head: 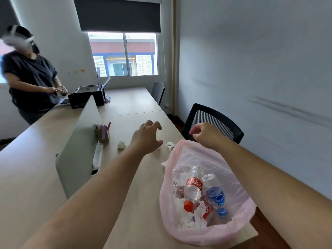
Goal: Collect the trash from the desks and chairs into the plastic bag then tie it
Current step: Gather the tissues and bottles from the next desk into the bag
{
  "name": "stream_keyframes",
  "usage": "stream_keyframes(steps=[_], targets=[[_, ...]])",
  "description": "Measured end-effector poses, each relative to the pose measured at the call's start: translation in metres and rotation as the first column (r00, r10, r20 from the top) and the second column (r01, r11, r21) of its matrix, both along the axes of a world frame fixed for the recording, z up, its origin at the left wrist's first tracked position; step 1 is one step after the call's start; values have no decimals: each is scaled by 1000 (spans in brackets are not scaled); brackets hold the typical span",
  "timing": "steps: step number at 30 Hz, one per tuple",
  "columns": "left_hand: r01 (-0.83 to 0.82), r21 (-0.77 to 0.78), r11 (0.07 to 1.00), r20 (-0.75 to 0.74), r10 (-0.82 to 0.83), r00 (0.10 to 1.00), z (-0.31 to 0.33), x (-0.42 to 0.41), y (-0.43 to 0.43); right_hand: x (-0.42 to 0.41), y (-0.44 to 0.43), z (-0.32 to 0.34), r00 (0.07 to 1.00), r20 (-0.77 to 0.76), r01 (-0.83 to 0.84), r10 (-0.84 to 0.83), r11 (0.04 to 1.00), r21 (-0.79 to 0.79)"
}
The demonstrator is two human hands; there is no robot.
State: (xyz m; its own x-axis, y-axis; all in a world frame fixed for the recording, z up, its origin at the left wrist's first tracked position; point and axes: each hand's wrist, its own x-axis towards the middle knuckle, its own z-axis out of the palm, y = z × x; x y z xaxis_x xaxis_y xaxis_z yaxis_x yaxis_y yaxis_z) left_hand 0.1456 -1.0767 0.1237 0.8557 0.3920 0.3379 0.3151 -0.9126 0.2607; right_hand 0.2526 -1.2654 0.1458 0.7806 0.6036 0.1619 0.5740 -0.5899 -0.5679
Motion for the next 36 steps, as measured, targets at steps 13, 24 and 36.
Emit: stream_keyframes(steps=[13, 24, 36], targets=[[-372, -83, 924, -362, 320, 875, -86, 22, 209, 105, 203, -62, 994, -54, -111, 97, 858, -501], [-517, -259, 815, -502, 344, 794, -201, 125, 333, 191, 330, -219, 935, -198, 100, -294, 756, -647], [-335, -149, 930, -530, 211, 821, -266, 209, 349, 207, 384, -284, 958, -108, 170, -266, 827, -535]])
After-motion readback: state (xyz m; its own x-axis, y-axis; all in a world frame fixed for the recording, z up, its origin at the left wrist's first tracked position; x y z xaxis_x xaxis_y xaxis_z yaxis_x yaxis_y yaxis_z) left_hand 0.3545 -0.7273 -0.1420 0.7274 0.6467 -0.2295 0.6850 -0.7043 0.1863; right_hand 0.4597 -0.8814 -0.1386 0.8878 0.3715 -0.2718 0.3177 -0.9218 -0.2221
